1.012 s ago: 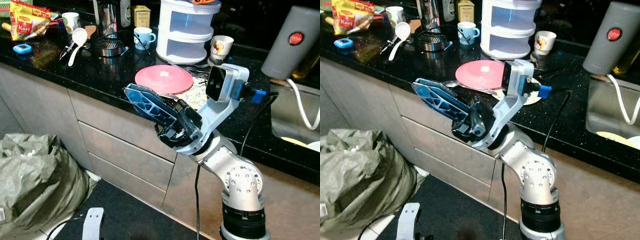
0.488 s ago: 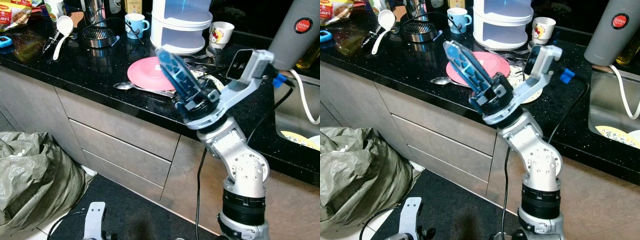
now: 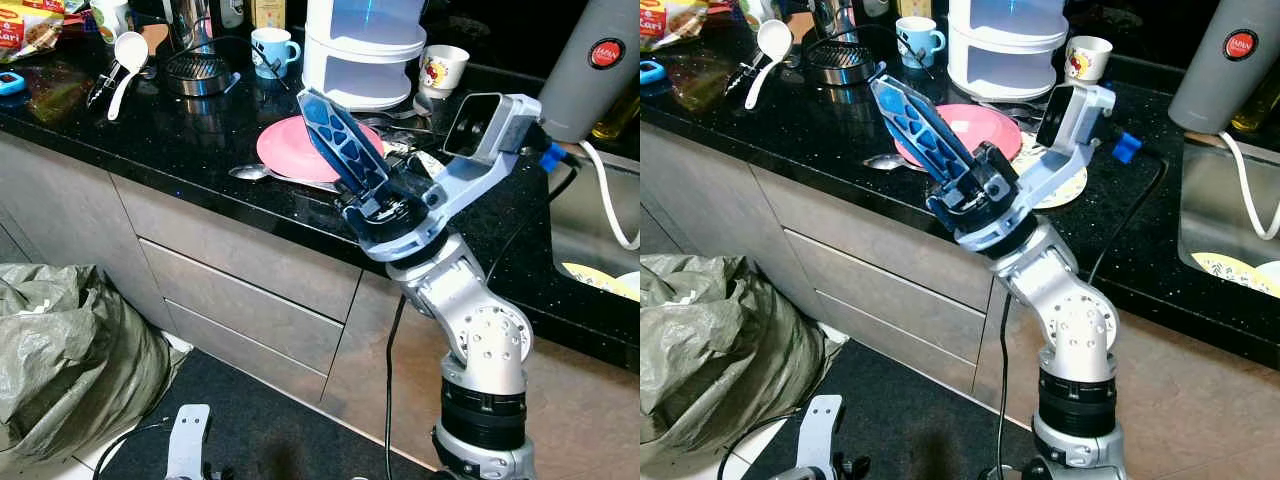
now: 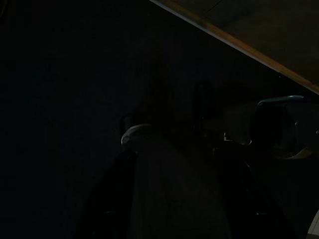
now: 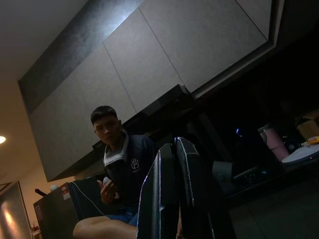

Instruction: Kitchen organization

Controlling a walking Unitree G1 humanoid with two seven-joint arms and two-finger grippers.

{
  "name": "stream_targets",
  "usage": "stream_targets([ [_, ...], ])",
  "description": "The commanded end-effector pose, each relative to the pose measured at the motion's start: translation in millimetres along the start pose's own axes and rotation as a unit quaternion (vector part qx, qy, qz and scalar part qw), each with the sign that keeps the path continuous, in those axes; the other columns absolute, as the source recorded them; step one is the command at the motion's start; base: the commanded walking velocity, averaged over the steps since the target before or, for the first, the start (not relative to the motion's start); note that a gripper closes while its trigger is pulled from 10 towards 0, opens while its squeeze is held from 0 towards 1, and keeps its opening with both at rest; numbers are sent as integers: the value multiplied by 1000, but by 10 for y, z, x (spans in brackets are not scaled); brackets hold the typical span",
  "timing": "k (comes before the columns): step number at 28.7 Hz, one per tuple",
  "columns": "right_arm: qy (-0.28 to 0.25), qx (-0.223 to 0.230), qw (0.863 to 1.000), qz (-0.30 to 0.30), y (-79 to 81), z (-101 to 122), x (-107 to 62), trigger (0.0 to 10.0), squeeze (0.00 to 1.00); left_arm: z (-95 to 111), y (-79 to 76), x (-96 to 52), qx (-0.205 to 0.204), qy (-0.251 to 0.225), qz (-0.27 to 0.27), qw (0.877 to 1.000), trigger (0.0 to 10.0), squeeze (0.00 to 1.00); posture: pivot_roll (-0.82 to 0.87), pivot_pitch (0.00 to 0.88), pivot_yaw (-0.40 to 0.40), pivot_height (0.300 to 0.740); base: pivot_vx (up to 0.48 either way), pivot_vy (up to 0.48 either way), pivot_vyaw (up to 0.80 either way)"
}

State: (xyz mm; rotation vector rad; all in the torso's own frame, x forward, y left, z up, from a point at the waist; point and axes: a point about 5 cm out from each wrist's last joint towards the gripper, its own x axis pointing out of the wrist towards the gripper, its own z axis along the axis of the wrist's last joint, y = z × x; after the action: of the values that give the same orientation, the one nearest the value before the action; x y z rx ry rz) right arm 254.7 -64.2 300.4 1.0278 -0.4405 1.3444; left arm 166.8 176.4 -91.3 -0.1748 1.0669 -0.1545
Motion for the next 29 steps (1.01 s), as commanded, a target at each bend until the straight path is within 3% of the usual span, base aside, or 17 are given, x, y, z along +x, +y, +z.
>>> stream_targets([
  [1, -1, 2, 1000, 28, 82, -4, 75, 0, 0, -54, 16, -10, 4, 10, 1, 1000, 10000, 0, -12, 46, -31, 740, 0, 0, 0],
  [9, 14, -13, 1000, 20, 77, -18, 74, 0, 0, -53, 12, -8, 5, 11, 0, 1000, 10000, 0, -12, 43, -30, 740, 0, 0, 0],
  [10, 19, -21, 1000, 11, 60, -24, 69, 10000, 0, -54, 11, -8, 6, 11, 0, 1000, 10000, 0, -12, 42, -29, 740, 0, 0, 0],
  [12, 21, -26, 999, 4, 47, -29, 65, 10000, 0, -55, 11, -8, 6, 12, -1, 1000, 10000, 0, -12, 42, -29, 740, 0, 0, 0],
  [13, 24, -34, 999, -2, 30, -40, 64, 10000, 357, -61, 16, -11, 6, 12, 0, 1000, 10000, 0, -11, 42, -29, 740, 0, 0, 0],
  [14, 30, -40, 999, -6, 14, -58, 60, 10000, 1000, -69, 24, -14, 6, 13, 1, 1000, 10000, 0, -10, 41, -29, 740, 0, 0, 0],
  [24, 87, -74, 993, -8, -3, -214, 46, 10000, 1000, -110, 50, -26, 7, 18, 5, 1000, 10000, 0, -10, 41, -28, 740, 0, 0, 0],
  [27, 128, -105, 986, -22, -46, -310, 27, 10000, 1000, -111, 52, -27, 7, 18, 6, 1000, 10000, 0, -11, 42, -26, 740, 0, 0, 0],
  [28, 146, -117, 982, -23, -59, -353, 18, 10000, 553, -111, 55, -28, 7, 18, 7, 1000, 10000, 0, -12, 42, -25, 740, 0, 0, 0],
  [29, 157, -124, 979, -23, -67, -378, 12, 10000, 553, -111, 57, -29, 7, 18, 7, 1000, 10000, 0, -12, 42, -25, 740, 0, 0, 0],
])
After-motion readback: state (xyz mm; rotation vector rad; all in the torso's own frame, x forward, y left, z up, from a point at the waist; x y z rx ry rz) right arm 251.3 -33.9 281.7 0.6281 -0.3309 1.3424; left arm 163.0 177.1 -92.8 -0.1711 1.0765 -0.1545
